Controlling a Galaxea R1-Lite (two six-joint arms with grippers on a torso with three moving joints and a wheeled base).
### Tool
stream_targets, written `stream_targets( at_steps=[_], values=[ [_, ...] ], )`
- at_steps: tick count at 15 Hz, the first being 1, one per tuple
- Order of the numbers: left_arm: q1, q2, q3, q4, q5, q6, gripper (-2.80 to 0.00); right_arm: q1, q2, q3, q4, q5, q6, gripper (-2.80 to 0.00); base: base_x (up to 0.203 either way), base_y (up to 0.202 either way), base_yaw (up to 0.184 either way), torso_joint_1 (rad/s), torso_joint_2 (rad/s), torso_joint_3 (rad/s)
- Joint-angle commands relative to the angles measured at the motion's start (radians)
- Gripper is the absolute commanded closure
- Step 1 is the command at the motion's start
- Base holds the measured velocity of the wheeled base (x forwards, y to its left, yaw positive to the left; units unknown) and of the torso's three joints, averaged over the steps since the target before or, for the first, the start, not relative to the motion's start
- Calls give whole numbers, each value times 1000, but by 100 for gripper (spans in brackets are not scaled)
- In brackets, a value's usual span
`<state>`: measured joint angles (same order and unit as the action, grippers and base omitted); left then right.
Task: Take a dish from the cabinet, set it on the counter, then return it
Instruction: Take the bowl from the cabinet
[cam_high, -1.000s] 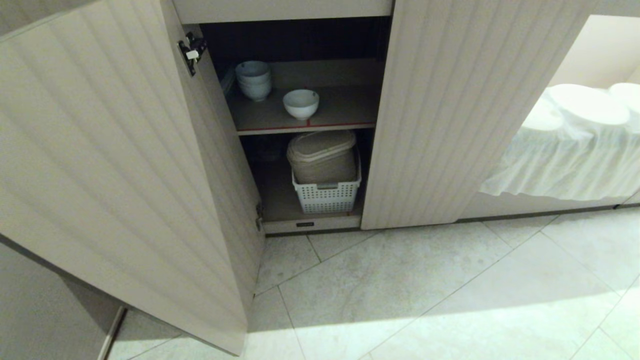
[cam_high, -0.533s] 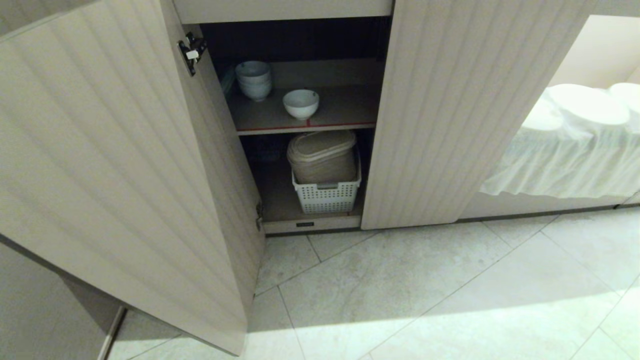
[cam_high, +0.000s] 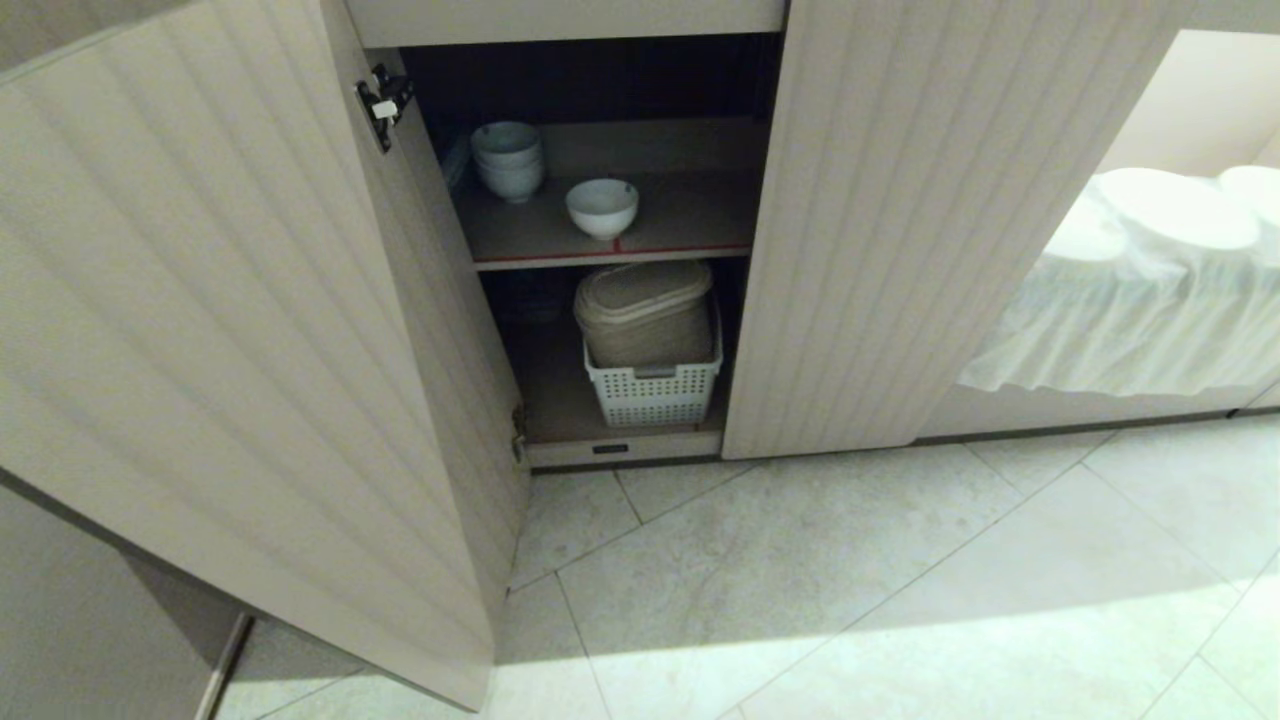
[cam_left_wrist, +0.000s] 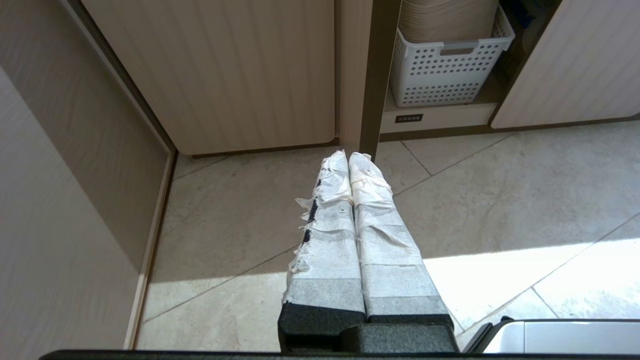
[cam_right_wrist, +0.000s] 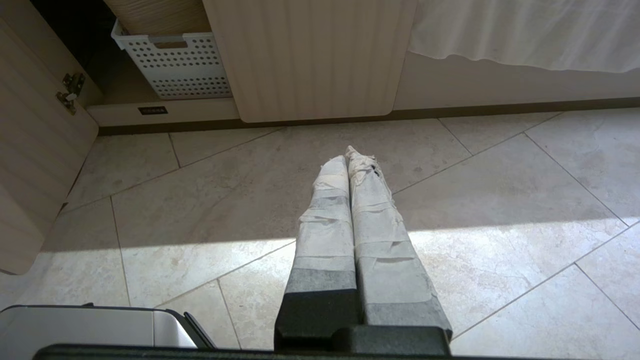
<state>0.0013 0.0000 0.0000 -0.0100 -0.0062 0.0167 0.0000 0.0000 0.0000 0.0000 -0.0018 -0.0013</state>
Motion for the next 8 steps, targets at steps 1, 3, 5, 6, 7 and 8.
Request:
stream_targets(
  at_steps=[1, 3, 5, 6, 7, 8],
  values=[
    [0, 0, 0, -1, 0, 0, 0, 0, 0, 0, 0, 0, 0, 0, 0, 0, 0, 0, 0, 0],
    [0, 0, 0, -1, 0, 0, 0, 0, 0, 0, 0, 0, 0, 0, 0, 0, 0, 0, 0, 0],
    [0, 0, 0, -1, 0, 0, 0, 0, 0, 0, 0, 0, 0, 0, 0, 0, 0, 0, 0, 0],
    [0, 0, 0, -1, 0, 0, 0, 0, 0, 0, 0, 0, 0, 0, 0, 0, 0, 0, 0, 0],
    [0, 0, 0, -1, 0, 0, 0, 0, 0, 0, 0, 0, 0, 0, 0, 0, 0, 0, 0, 0],
    [0, 0, 0, -1, 0, 0, 0, 0, 0, 0, 0, 0, 0, 0, 0, 0, 0, 0, 0, 0]
  ],
)
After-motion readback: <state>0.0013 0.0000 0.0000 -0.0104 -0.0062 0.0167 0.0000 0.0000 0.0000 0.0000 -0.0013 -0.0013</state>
